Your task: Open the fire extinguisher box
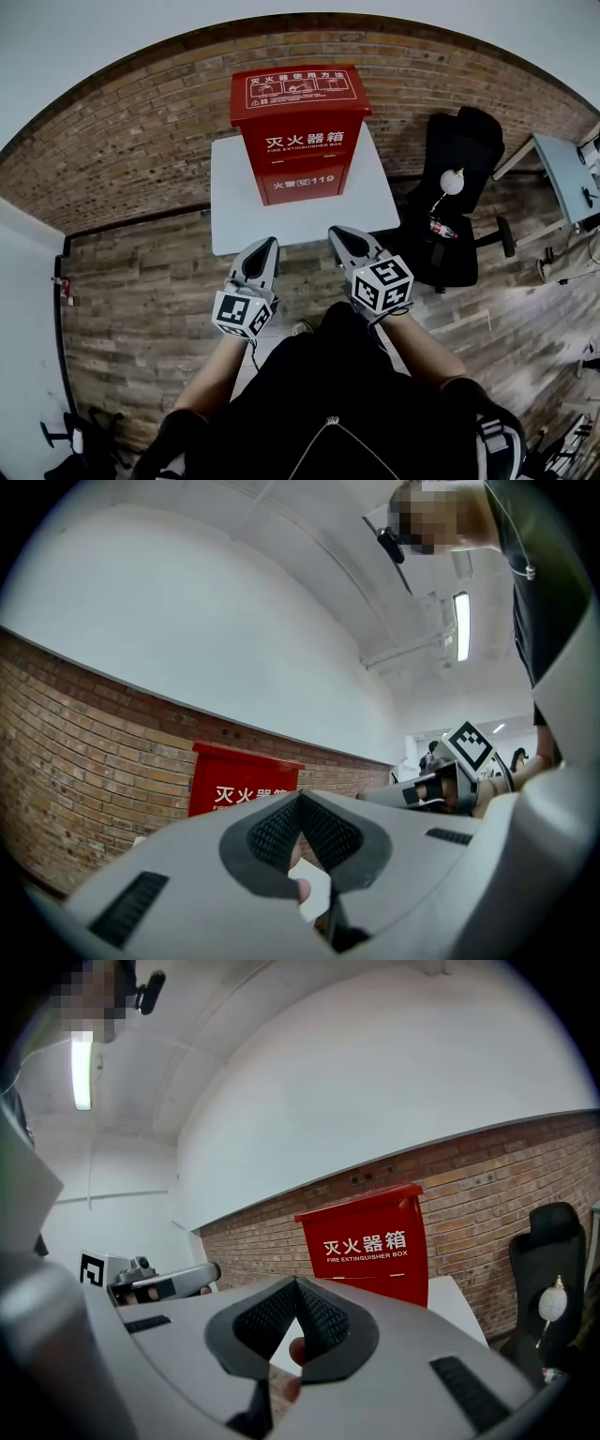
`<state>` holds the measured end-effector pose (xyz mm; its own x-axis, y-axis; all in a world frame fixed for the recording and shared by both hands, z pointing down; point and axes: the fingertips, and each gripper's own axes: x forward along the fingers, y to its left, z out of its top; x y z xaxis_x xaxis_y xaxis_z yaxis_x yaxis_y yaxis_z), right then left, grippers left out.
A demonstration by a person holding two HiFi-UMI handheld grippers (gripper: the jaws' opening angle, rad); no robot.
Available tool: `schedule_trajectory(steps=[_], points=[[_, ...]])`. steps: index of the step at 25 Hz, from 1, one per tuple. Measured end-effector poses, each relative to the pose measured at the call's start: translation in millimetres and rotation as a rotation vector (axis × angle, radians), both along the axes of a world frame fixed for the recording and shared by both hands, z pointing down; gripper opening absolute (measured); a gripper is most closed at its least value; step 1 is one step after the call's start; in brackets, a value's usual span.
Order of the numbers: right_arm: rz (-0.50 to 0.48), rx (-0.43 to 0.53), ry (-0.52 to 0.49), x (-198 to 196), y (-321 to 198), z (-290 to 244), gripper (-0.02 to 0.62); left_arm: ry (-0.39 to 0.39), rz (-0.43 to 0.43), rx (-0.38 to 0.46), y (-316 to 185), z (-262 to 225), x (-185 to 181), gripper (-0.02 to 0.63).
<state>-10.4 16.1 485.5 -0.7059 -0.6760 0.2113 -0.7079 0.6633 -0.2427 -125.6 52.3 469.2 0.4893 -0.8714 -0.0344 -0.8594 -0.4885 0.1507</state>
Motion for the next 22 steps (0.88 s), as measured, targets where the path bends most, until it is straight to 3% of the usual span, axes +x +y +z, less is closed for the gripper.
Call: schedule_trajectory(steps=[8, 22], points=[[0.007, -0.003, 0.026, -4.0, -39.7, 6.3, 0.020, 0.016, 0.007, -0.026, -40.0, 10.5, -8.2, 0.049], [-0.075, 0.050, 0.010, -12.7, -165.5, -8.9, 0.020, -0.007, -0.062, -0.025, -155.7, 5.8, -11.8, 0.049]])
